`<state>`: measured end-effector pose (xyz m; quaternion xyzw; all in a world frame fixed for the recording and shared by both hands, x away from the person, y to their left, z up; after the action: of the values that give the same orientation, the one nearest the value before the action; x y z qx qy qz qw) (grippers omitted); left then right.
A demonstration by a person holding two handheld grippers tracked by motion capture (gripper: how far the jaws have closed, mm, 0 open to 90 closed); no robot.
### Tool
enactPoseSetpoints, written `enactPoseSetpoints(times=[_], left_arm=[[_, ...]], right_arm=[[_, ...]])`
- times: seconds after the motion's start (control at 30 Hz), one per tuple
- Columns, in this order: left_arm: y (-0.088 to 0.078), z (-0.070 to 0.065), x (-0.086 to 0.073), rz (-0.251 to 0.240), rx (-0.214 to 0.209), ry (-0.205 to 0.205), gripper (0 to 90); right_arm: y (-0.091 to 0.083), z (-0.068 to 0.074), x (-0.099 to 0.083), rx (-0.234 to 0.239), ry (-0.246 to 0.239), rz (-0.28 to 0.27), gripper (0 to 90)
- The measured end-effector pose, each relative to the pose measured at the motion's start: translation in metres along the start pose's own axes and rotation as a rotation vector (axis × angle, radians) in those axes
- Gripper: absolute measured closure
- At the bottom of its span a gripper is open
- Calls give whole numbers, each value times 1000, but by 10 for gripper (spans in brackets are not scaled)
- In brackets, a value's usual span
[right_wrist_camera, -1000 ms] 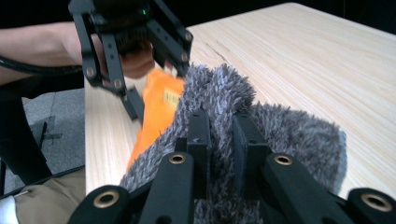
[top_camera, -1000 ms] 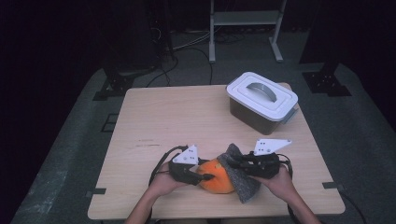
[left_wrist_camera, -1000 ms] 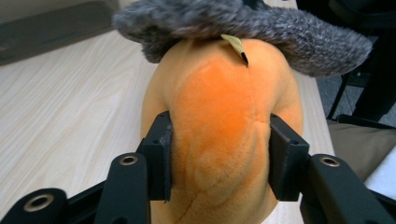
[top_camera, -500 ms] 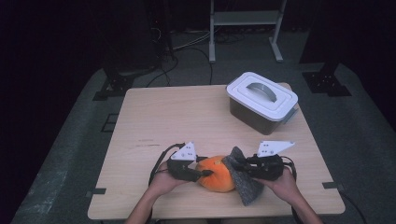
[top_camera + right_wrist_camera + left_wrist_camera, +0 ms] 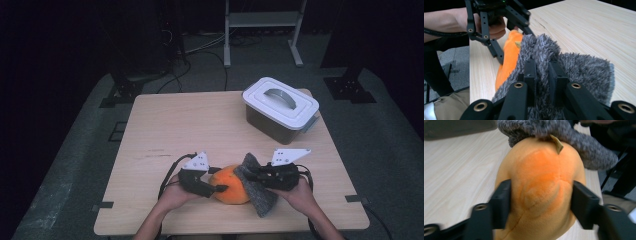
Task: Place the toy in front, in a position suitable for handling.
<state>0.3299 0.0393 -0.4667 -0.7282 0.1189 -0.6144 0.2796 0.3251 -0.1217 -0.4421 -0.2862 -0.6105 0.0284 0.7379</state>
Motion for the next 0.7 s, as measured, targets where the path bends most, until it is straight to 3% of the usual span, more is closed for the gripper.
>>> enactPoseSetpoints(times=[0.1,0.2,0.3,0.4,0.5,0.6,0.7], left_arm=[[-2,2,-4,3,-14,9,462],[-7,8,-11,-14,-44,-23,471],[-10,8,-15,-18,-58,-7,472],[-10,8,-15,-23,-62,-8,470],[-10,8,-16,-23,-71,0,467],[-11,8,-19,-23,-74,3,453],[-10,7,-19,-30,-70,5,441]], right_arm=[[-6,-7,-8,-8,17,9,775],[-14,-21,-27,-54,73,33,775],[-16,-28,-41,-55,124,56,775],[-17,-23,-26,-39,113,1,774],[-14,-14,-7,18,101,-80,775],[-3,-10,-13,26,86,-40,774],[-4,-16,-22,30,121,-28,774]])
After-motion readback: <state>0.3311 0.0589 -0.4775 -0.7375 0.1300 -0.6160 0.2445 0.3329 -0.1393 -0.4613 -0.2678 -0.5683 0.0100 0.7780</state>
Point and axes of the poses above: each handheld gripper's, and its own axes: y roughly forward along the jaws, x roughly out of its top, z roughly to its left, the point moved 8 cm from there along y, roughly forward along the jaws, and after that the axes turned 2 degrees about -y, right-handed, at the moved point
